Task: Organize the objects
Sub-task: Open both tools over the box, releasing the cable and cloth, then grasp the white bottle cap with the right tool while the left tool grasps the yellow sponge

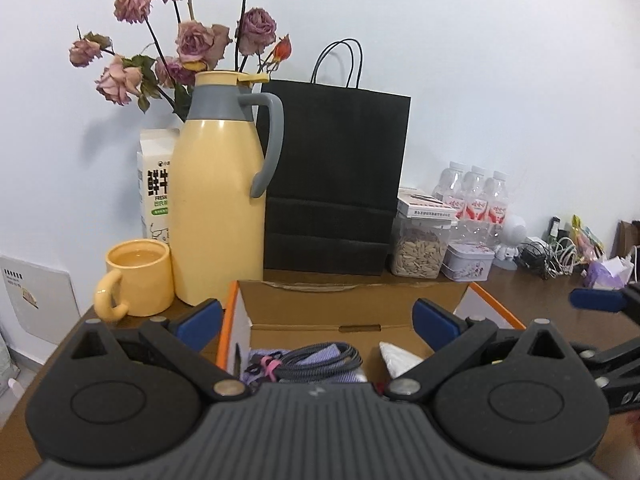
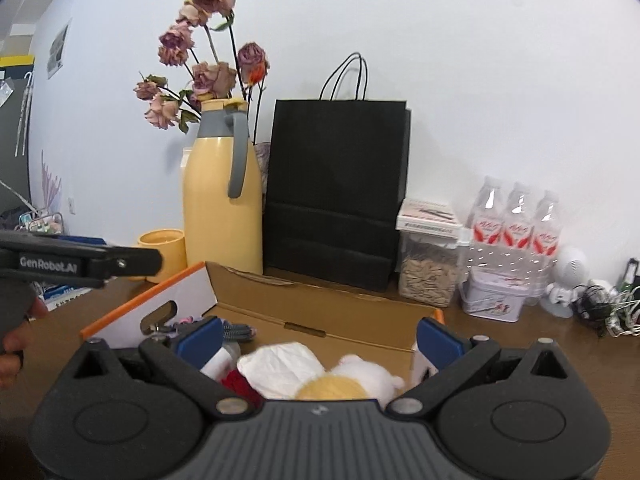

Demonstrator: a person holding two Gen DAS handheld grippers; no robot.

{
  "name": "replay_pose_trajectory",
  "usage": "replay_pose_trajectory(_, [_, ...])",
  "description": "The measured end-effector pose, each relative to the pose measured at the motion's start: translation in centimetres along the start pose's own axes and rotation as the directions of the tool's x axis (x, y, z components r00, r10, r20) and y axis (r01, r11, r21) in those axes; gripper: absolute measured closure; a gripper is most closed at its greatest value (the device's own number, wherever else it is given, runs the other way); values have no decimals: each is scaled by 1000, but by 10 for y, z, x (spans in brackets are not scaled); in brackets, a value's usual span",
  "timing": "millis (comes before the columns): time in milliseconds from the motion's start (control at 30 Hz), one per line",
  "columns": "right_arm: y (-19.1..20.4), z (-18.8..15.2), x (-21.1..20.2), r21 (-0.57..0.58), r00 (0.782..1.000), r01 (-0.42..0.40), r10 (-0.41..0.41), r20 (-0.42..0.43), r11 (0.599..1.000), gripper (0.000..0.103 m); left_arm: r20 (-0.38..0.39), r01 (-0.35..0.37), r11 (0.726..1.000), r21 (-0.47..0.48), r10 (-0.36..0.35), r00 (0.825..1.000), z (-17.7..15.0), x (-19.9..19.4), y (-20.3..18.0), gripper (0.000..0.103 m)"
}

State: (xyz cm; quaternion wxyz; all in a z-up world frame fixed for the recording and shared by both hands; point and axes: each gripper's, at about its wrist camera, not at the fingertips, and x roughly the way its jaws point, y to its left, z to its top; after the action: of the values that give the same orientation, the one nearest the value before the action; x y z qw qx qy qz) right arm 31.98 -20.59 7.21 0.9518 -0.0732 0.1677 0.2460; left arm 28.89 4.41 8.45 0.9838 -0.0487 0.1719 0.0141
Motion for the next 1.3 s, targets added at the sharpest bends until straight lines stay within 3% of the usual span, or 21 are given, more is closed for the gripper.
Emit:
replay_pose_trajectory(267, [-18, -42, -39, -4, 996, 54, -54, -71, 999, 1, -26, -25, 1000, -18, 24, 999, -20, -36, 19, 0])
replay_pose_trajectory(567, [-40, -95, -57, 29, 977, 113, -106, -188, 993, 7, -124, -80, 997, -21, 77, 989, -63, -61, 46, 0])
replay_pose_trajectory(700, [-39, -109, -50, 11, 964, 121, -114, -240, 993, 23, -160, -104, 994, -12, 101, 982, -78, -67, 53, 0])
replay_pose_trajectory(1067, [-29, -120, -32, 11, 960, 53, -48, -277, 999, 64, -214, -114, 993, -16, 108, 971, -99, -69, 60, 0])
replay_pose_trajectory(1133, [-29, -120, -32, 16, 960, 37, -31, -277, 999, 76, -217, -110, 994, -19, 103, 971, -101, -67, 60, 0])
replay_pose_trajectory(1300, [-24, -119, -32, 14, 962, 23, -19, -273, 1000, 76, -234, -92, 996, -22, 84, 969, -107, -61, 56, 0])
